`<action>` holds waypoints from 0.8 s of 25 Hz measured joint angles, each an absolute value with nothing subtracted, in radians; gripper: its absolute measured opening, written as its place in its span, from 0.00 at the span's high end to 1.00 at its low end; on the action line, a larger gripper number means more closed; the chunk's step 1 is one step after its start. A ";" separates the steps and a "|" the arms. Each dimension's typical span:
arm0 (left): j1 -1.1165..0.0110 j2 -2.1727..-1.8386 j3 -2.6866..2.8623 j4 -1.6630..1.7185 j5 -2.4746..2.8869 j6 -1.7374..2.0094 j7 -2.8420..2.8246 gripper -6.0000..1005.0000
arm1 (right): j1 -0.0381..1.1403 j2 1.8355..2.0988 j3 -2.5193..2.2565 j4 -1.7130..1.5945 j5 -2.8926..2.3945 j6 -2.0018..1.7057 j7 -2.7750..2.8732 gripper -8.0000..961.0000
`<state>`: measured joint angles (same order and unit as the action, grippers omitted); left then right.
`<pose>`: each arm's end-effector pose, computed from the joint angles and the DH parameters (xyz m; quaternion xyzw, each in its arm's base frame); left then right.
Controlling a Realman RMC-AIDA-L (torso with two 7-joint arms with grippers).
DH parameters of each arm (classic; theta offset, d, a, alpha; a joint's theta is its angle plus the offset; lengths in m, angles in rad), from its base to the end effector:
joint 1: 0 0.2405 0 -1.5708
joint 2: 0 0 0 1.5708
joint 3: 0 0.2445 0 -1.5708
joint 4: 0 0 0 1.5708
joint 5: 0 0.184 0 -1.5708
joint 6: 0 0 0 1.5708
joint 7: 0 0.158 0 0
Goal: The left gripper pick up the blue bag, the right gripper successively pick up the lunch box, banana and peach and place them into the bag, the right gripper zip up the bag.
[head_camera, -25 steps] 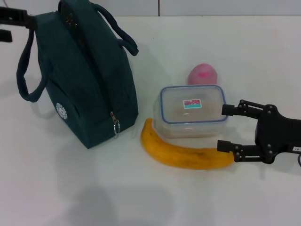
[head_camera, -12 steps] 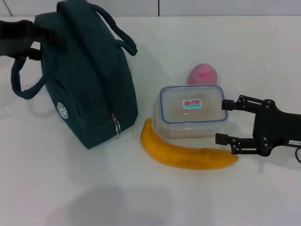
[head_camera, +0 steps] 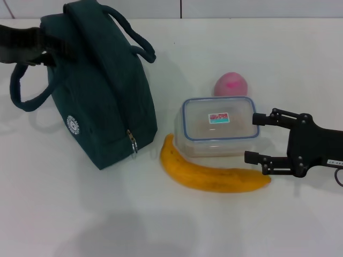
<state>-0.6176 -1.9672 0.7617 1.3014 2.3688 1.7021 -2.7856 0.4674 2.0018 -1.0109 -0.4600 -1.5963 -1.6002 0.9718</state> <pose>-0.2064 0.3516 0.1031 -0.7804 -0.5847 -0.0873 0.2038 0.2285 0.2814 -0.0144 -0.9405 0.0744 0.3077 0.1232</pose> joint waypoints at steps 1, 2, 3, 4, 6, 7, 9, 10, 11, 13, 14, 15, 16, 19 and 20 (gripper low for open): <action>-0.616 -1.972 0.762 1.301 2.371 1.699 -2.761 0.35 | 0.466 2.002 -1.011 -0.461 -1.595 -1.602 0.969 0.12; -0.615 -1.976 0.762 1.301 2.378 1.696 -2.747 0.40 | 0.465 2.002 -1.011 -0.463 -1.594 -1.602 0.966 0.12; -0.615 -1.979 0.762 1.301 2.387 1.694 -2.738 0.45 | 0.464 2.002 -1.011 -0.463 -1.594 -1.602 0.965 0.12; -0.615 -1.982 0.762 1.301 2.405 1.694 -2.738 0.49 | 0.464 2.002 -1.011 -0.463 -1.594 -1.603 0.965 0.12; -0.617 -1.983 0.762 1.301 2.427 1.693 -2.739 0.53 | 0.464 2.001 -1.011 -0.462 -1.594 -1.603 0.964 0.12; -0.617 -1.984 0.763 1.300 2.435 1.693 -2.739 0.56 | 0.464 2.001 -1.011 -0.462 -1.593 -1.604 0.964 0.12; -0.615 -1.986 0.769 1.300 2.441 1.694 -2.739 0.60 | 0.462 2.001 -1.011 -0.465 -1.593 -1.607 0.964 0.12; -0.615 -1.988 0.773 1.300 2.441 1.694 -2.739 0.62 | 0.461 2.001 -1.011 -0.466 -1.592 -1.610 0.964 0.12; -0.614 -1.991 0.779 1.298 2.440 1.695 -2.738 0.64 | 0.460 2.002 -1.011 -0.467 -1.592 -1.613 0.964 0.12; -0.615 -1.995 0.787 1.294 2.437 1.697 -2.735 0.68 | 0.460 2.001 -1.011 -0.467 -1.592 -1.617 0.965 0.12; -0.617 -1.997 0.792 1.291 2.437 1.698 -2.733 0.71 | 0.460 2.001 -1.011 -0.468 -1.592 -1.618 0.966 0.12; -0.618 -1.998 0.803 1.290 2.437 1.698 -2.732 0.73 | 0.460 2.001 -1.011 -0.468 -1.592 -1.618 0.966 0.12; -0.618 -1.998 0.814 1.289 2.438 1.698 -2.732 0.77 | 0.460 2.001 -1.011 -0.468 -1.592 -1.618 0.966 0.12; -0.619 -1.998 0.843 1.290 2.441 1.699 -2.735 0.88 | 0.459 2.002 -1.004 -0.465 -1.591 -1.618 0.966 0.12; -0.619 -1.998 0.849 1.291 2.441 1.700 -2.735 0.92 | 0.458 2.002 -0.999 -0.462 -1.591 -1.618 0.966 0.12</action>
<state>-0.6188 -1.9979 0.8493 1.2911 2.4412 1.6998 -2.7346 0.4584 2.0025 -0.9993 -0.4623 -1.5910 -1.6183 0.9664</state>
